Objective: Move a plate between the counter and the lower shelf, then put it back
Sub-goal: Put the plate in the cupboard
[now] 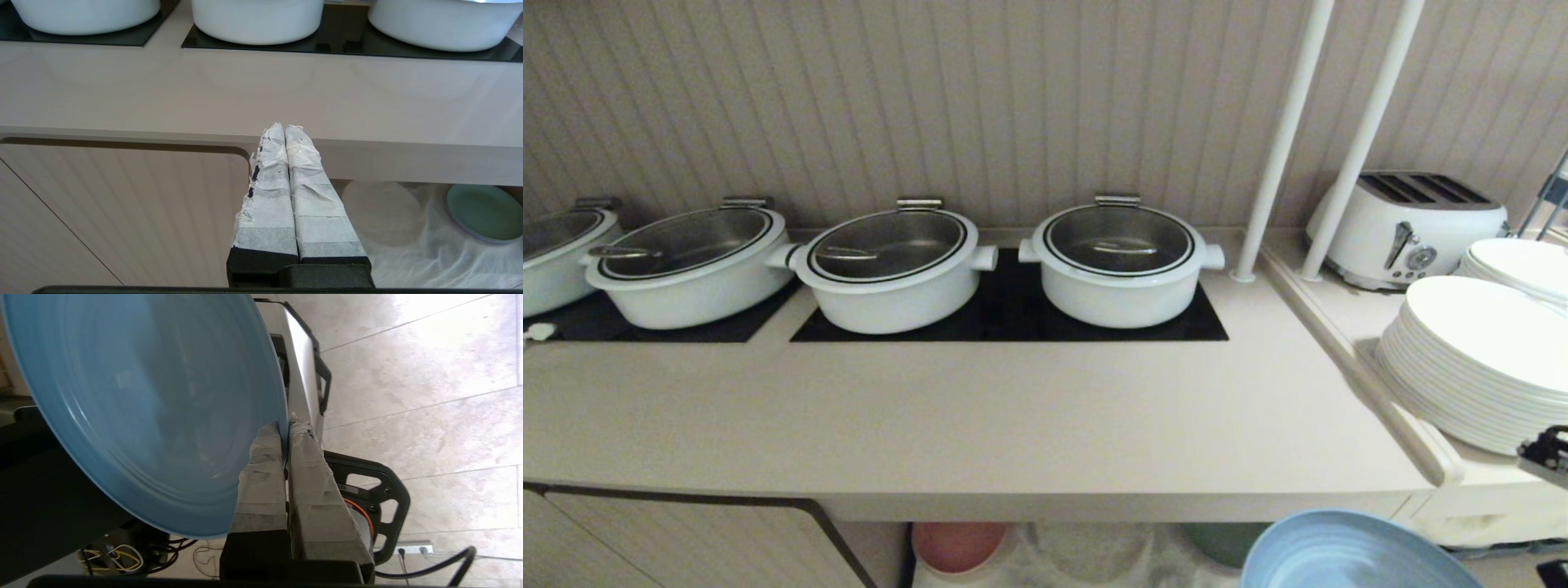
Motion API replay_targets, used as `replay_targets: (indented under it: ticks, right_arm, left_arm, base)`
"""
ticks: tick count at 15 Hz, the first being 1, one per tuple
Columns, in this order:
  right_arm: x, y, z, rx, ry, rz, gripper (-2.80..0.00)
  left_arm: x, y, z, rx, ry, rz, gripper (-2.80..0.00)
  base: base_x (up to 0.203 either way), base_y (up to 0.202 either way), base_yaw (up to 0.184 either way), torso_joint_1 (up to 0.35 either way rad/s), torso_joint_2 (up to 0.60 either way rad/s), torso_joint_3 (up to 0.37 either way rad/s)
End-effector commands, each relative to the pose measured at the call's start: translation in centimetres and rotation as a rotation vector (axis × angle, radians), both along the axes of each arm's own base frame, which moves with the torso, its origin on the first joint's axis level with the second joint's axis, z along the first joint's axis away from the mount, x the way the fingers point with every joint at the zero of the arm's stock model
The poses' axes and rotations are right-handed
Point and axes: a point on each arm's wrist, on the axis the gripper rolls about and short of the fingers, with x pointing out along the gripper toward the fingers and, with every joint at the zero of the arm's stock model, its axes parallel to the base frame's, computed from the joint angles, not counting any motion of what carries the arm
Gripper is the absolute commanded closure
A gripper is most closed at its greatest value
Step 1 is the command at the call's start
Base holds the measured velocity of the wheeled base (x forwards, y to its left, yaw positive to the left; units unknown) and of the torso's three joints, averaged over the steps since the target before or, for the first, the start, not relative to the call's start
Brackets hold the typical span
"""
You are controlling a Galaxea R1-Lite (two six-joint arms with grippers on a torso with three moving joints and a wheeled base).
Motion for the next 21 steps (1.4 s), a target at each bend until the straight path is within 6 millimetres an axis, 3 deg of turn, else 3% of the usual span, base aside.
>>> replay_targets:
  ticks: [1,21]
  right_arm:
    - [0.20,0.08,-0.03,0.043,0.008,0.012,0.00]
    - [0.87,0.00,-0.30,0.053,0.040,0.007,0.00]
  left_arm:
    - [0.00,0.00,0.00,-0.001,-0.001,0.000,0.00]
    - [0.01,0.00,0.01,-0.001,0.001,0.000,0.00]
  base:
    - [0.000,0.000,0.000,0.000,0.00,0.000]
    - [0.000,0.000,0.000,0.000,0.00,0.000]
